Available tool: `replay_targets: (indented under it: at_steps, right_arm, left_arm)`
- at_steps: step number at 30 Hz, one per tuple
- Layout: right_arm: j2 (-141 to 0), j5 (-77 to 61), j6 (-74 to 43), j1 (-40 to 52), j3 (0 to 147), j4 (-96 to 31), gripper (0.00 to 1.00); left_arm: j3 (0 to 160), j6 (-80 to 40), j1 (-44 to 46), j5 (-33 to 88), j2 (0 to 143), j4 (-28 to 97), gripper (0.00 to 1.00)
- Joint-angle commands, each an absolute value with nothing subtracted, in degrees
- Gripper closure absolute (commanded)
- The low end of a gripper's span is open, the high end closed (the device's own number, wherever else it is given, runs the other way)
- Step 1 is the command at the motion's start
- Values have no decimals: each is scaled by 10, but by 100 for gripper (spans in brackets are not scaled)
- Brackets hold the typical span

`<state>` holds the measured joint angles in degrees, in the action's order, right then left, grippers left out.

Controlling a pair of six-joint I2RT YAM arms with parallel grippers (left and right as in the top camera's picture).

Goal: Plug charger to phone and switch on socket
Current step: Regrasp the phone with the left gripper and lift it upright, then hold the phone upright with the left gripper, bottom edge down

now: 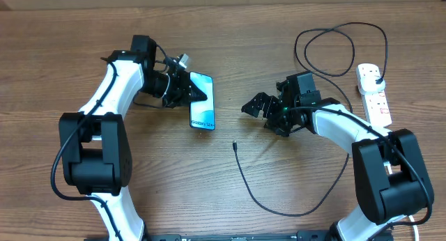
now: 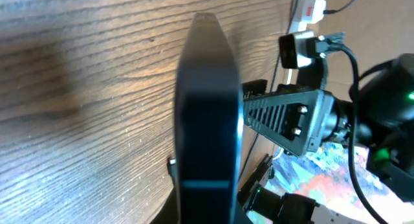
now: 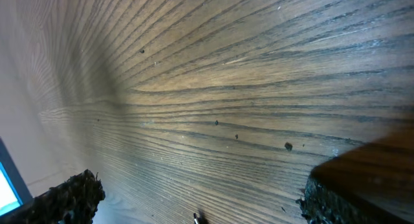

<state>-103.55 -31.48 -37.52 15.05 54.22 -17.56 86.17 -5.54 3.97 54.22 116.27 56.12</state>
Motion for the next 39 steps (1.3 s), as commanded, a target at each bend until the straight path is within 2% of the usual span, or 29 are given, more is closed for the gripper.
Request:
replay_targets:
  at_steps: [1, 39]
  right_arm:
    - [-1032, -294, -376, 152, 544, -177, 0]
    - [-1032, -296, -376, 152, 544, -174, 0]
  left_arm:
    - [875, -14, 41, 578, 1164, 561, 96]
    - [863, 13, 63, 538, 1165, 599, 96]
